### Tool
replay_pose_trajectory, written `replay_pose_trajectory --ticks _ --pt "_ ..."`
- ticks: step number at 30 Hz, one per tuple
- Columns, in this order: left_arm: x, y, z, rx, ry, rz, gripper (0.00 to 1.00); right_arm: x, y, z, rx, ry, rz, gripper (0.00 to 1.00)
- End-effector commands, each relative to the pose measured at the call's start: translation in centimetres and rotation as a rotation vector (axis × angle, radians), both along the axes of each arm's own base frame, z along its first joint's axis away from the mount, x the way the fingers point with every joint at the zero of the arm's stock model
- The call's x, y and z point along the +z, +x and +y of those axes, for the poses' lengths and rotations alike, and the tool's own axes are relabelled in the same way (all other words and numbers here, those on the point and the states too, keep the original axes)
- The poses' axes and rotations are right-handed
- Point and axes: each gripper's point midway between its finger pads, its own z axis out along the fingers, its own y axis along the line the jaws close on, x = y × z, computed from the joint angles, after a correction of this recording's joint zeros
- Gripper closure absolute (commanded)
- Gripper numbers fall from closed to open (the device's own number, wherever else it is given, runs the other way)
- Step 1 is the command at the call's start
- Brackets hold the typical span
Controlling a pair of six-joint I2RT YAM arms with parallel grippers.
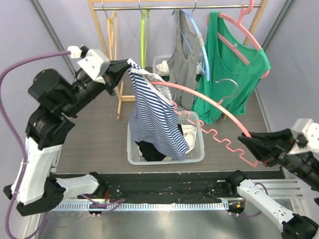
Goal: Remove the tank top from the hanger
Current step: Remove the tank top from the hanger, then place the tank top in the bin.
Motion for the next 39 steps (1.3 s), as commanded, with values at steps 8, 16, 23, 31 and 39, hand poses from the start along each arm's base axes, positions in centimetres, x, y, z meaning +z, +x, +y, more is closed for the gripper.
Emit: replay_pose_trajectory --ticks 8,16,23,31,39 --pt "-1.8 2.5 -2.8 -0.032 -0.026 0.059 1.00 3.2 -2.7 -6.5 -0.230 0.141 -0.084 0.99" --pt "-3.9 2.6 -3.1 -0.027 0.041 0.073 1.00 5.4 -4.6 -8.4 -0.189 0.301 -0.121 0.99" --pt "-13.5 -0.1 -7.0 -0.207 0.211 0.245 1.00 4.1 1.2 -6.9 -0.298 0.250 -0.025 0.99" --pt "-24.4 0.6 -9.7 -0.161 0.454 0.312 1.00 2.0 8.3 -2.9 -0.398 0.106 0.068 0.99" --pt "-30.6 1.7 -12.6 -0.136 0.554 0.297 1.00 0.5 14.1 0.1 -0.507 0.051 0.175 0.99"
